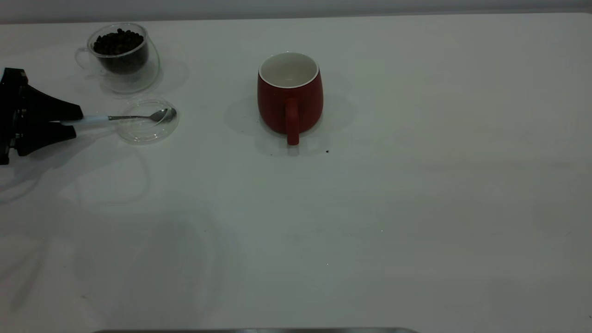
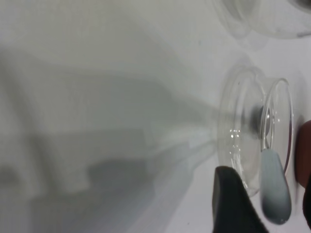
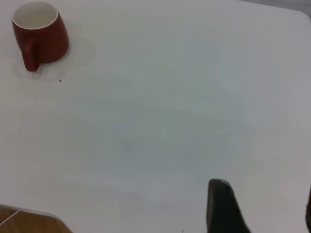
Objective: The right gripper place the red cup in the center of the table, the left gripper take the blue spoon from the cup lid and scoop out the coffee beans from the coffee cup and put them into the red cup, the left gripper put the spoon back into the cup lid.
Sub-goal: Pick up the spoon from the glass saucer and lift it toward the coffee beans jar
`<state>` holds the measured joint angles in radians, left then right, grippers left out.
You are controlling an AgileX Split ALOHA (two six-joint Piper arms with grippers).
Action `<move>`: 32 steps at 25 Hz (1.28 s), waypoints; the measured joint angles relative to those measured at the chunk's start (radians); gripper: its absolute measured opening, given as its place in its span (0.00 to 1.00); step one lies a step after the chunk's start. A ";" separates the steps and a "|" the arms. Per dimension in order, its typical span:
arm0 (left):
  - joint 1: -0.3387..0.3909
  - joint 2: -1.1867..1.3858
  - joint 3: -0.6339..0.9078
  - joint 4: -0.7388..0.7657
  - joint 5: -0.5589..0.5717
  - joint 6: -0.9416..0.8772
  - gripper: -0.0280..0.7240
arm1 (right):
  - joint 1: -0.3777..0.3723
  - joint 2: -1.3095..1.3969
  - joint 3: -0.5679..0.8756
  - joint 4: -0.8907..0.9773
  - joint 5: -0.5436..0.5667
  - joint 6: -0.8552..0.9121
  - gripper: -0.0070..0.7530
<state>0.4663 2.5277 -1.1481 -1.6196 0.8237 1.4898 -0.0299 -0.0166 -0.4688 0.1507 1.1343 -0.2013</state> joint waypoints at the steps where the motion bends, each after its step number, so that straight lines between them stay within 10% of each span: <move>1: 0.000 0.000 0.000 -0.001 0.000 0.000 0.59 | 0.000 0.000 0.000 0.000 0.000 0.000 0.59; 16: 0.000 0.000 0.000 -0.003 0.014 0.000 0.26 | 0.000 0.000 0.000 0.000 0.000 0.000 0.59; 32: 0.000 -0.094 0.000 0.079 0.027 -0.072 0.21 | 0.000 0.000 0.000 0.000 0.000 0.000 0.59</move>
<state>0.4663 2.4341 -1.1481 -1.5408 0.8507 1.4181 -0.0299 -0.0166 -0.4688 0.1507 1.1343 -0.2013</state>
